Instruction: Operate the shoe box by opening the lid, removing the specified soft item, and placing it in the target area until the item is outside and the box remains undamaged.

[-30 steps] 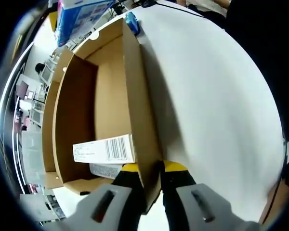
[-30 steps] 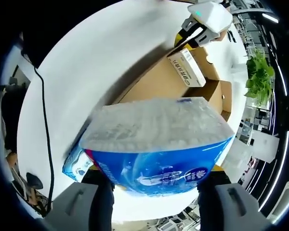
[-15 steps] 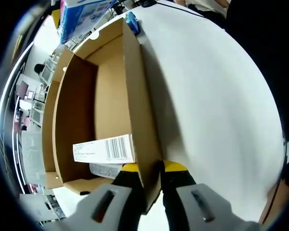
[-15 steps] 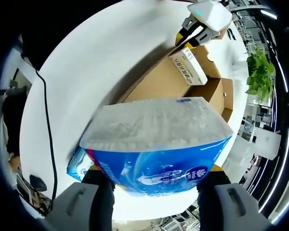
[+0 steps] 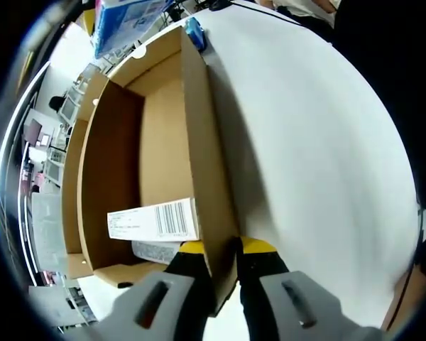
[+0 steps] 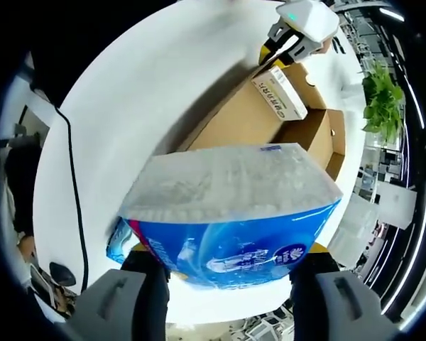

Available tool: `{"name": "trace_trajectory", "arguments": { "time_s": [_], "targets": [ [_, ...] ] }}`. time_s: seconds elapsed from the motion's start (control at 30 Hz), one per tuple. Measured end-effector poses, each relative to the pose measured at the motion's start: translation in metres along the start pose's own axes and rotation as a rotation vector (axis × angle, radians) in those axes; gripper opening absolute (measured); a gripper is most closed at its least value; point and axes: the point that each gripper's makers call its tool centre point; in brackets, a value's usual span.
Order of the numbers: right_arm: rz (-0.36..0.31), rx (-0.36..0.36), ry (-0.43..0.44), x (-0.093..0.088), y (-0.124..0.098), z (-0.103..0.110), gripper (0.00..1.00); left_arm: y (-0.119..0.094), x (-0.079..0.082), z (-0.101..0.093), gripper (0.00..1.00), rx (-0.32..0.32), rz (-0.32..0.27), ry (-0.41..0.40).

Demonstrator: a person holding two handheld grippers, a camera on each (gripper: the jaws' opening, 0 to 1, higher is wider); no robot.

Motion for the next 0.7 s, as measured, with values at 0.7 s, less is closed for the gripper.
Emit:
{"name": "trace_trajectory", "arguments": {
  "time_s": [0.7],
  "targets": [
    [0.035,0.024,0.094,-0.017,-0.006,0.024,0.68,0.0,-0.001,0.001,0.11,0.001,0.001,0.001]
  ]
}}
Point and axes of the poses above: the point that each gripper's makers call its tool centre point, and the gripper's own axes: y roughly forward along the fingers, z roughly to its left, x roughly out of its top, and after that the axes turned 7 degrees about x, right-handed
